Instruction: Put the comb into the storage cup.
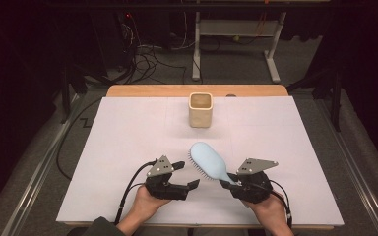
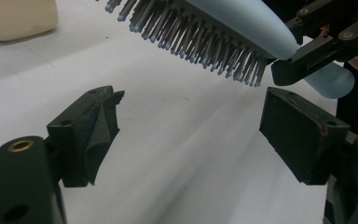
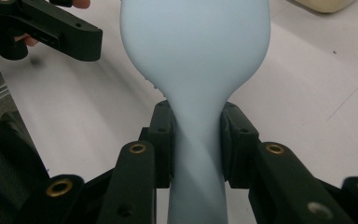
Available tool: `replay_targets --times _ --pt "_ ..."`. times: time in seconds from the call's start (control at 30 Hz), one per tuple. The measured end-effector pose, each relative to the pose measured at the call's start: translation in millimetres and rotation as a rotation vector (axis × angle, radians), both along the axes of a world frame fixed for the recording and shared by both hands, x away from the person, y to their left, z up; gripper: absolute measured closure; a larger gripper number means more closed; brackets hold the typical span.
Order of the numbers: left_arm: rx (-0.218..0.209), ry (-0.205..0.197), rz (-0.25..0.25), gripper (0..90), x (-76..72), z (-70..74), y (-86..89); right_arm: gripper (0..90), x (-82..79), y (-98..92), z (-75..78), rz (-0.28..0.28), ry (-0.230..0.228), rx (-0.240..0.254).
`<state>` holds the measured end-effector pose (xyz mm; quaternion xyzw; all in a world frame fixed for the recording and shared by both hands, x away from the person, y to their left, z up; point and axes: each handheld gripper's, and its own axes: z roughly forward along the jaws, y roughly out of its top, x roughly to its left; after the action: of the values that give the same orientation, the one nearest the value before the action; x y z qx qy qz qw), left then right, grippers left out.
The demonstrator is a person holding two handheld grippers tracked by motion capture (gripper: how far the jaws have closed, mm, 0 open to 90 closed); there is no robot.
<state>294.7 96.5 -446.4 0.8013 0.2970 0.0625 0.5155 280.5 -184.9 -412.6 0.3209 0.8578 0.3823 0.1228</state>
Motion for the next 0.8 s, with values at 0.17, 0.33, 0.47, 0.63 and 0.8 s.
replay_targets --times 0.17,0.33,0.47,0.63,0.8 --pt "0.002 0.006 -0.010 19.1 0.1 -0.8 -1.4 70.5 -0.7 2.2 0.3 0.006 -0.007 -0.002" --pt "-0.011 0.016 -0.019 18.8 0.1 -0.5 -1.8 70.5 -1.4 7.2 -0.4 0.017 -0.008 -0.007" --pt "-0.020 0.023 -0.023 18.8 0.8 0.1 -1.6 70.5 -1.8 11.6 -0.8 0.028 -0.018 -0.017" --pt "-0.039 0.034 -0.030 18.9 1.1 1.3 -0.9 70.5 -2.3 15.2 -0.6 0.035 -0.023 -0.019" --pt "-0.043 0.055 -0.036 18.3 1.9 1.2 -1.2 70.5 -2.1 19.4 -1.6 0.040 -0.016 -0.024"
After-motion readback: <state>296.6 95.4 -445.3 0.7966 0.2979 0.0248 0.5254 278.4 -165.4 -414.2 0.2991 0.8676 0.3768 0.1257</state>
